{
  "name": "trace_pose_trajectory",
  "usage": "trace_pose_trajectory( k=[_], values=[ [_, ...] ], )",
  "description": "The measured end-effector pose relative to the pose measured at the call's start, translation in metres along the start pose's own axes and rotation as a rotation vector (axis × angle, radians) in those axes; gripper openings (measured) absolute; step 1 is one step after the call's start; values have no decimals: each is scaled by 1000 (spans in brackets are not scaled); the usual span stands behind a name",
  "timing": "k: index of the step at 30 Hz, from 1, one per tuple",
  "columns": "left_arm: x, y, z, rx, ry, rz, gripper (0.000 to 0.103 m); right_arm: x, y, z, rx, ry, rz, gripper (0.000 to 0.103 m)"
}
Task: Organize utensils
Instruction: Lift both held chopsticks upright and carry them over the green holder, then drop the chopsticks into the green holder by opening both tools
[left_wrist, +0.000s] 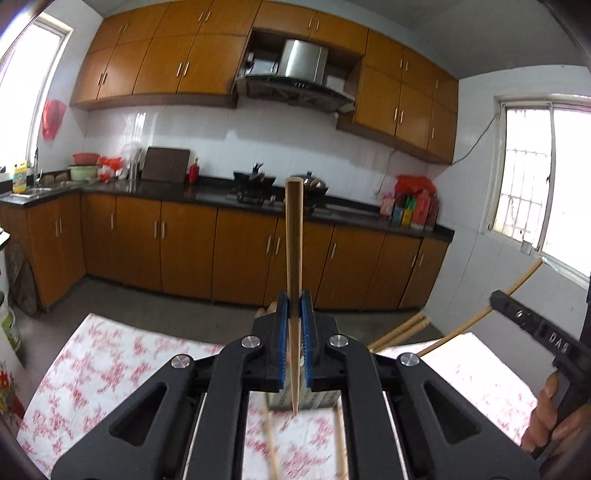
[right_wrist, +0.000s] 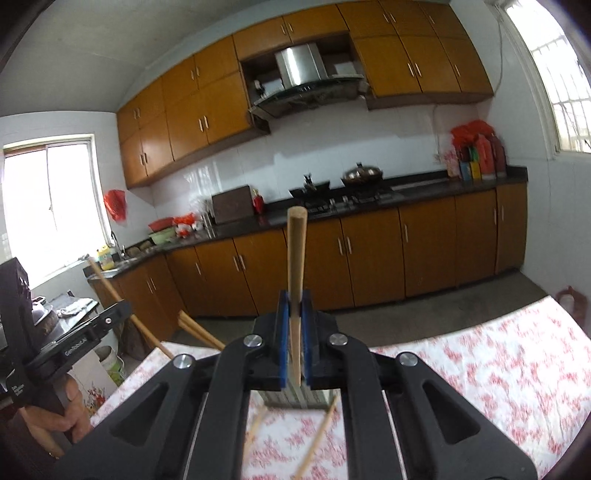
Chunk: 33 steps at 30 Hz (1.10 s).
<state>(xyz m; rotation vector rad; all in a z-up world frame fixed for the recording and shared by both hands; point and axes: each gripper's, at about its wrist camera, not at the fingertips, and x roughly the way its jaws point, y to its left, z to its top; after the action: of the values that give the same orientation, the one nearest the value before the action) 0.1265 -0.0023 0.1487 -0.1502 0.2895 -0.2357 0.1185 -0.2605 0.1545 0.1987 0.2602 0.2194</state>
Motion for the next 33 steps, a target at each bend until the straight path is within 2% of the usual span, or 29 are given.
trace_pose_trajectory(
  k=[7,11,15,22,27,33],
  values=[
    [22,-14,30,-14,-107,24,7,31,10,17,-13,-33,-9,7],
    [45,-14,31,-29,-123,43,7,54,10,15,-9,-24,-13,8],
    [71,-10,17,-45,-91,68,7,79,7,9,-7,1,-23,7],
    [90,-5,-7,-44,-53,81,7,115,3,-9,-9,62,-39,7],
    [95,-8,-11,-36,-34,78,7,123,1,-17,-6,88,-40,8],
    [88,-6,-11,-37,-13,65,11,110,-4,-18,-5,79,-49,11]
  ],
)
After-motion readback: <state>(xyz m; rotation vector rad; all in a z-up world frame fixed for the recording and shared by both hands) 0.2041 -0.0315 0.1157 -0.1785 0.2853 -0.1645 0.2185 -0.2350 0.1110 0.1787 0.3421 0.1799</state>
